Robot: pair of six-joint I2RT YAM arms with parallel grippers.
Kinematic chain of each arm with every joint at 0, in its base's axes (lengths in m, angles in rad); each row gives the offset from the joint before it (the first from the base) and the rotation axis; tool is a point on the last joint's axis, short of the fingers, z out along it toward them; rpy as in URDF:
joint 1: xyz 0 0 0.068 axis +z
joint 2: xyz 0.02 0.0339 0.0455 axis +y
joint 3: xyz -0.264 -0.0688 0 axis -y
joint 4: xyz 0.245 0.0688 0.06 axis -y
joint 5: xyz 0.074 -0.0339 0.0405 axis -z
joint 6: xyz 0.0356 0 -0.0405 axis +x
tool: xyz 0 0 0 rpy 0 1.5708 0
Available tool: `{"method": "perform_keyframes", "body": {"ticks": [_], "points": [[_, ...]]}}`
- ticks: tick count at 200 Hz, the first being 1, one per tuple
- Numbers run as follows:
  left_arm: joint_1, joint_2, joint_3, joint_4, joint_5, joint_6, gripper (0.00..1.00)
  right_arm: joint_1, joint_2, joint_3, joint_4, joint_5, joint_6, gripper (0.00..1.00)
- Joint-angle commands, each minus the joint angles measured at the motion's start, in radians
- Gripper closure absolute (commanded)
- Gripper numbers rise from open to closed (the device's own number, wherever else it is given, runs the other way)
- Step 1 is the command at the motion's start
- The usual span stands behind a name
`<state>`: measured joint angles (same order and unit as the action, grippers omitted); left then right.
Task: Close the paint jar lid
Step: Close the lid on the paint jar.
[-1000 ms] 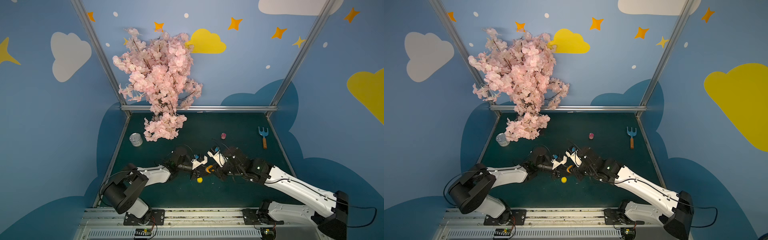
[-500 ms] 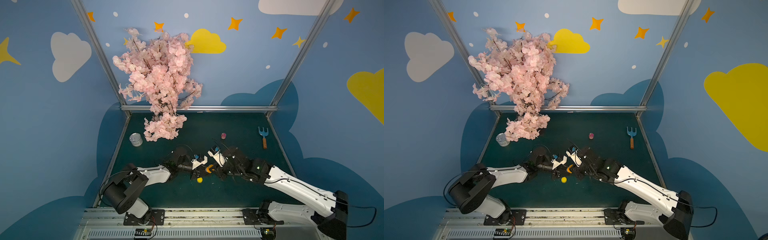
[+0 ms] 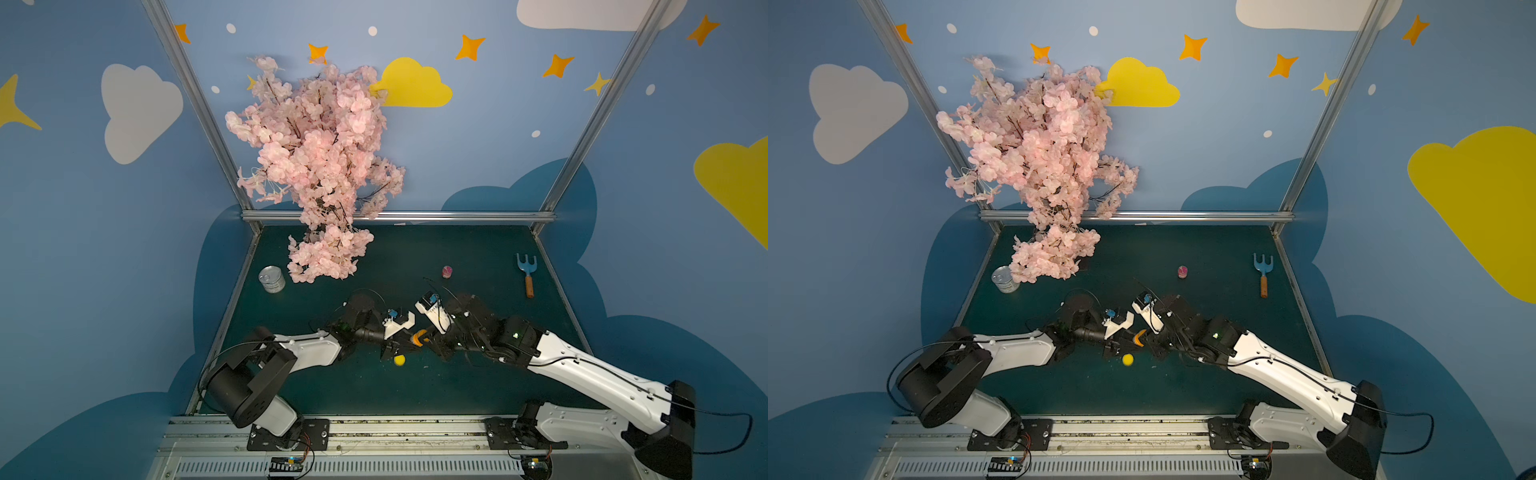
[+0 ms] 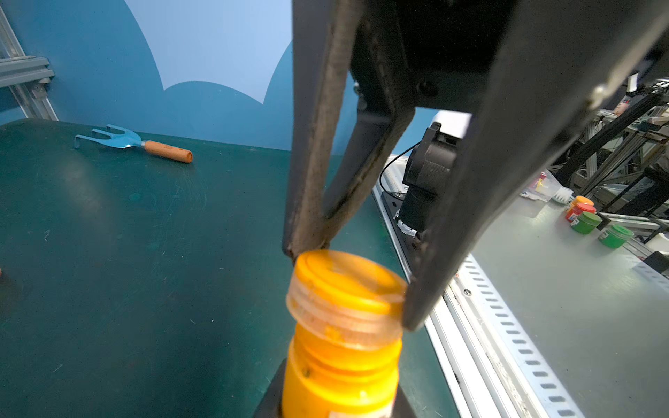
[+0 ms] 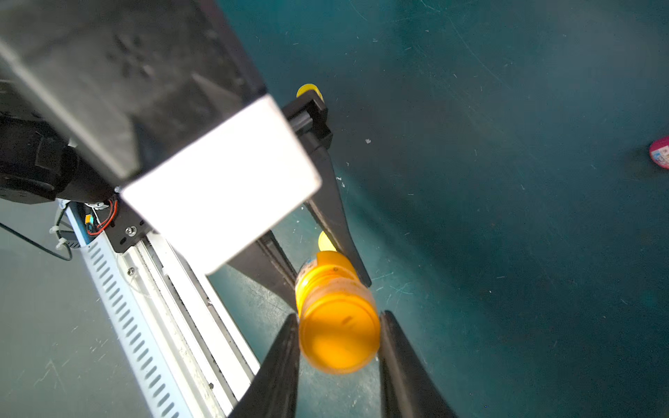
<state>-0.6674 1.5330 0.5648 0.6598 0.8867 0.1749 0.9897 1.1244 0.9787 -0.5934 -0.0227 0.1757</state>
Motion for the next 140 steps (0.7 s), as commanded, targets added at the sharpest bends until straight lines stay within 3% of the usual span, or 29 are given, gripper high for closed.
{"method": "perform_keyframes", "body": {"ticks": [1, 140], "points": [[0.004, -0.01, 0.021, 0.003, 0.013, 0.001, 0.75, -0.004, 0.005, -0.018, 0.014, -0.027, 0.005, 0.7], [0.005, -0.01, 0.021, 0.003, -0.002, 0.0, 0.76, -0.003, -0.053, -0.068, 0.025, -0.069, 0.037, 0.71]]}}
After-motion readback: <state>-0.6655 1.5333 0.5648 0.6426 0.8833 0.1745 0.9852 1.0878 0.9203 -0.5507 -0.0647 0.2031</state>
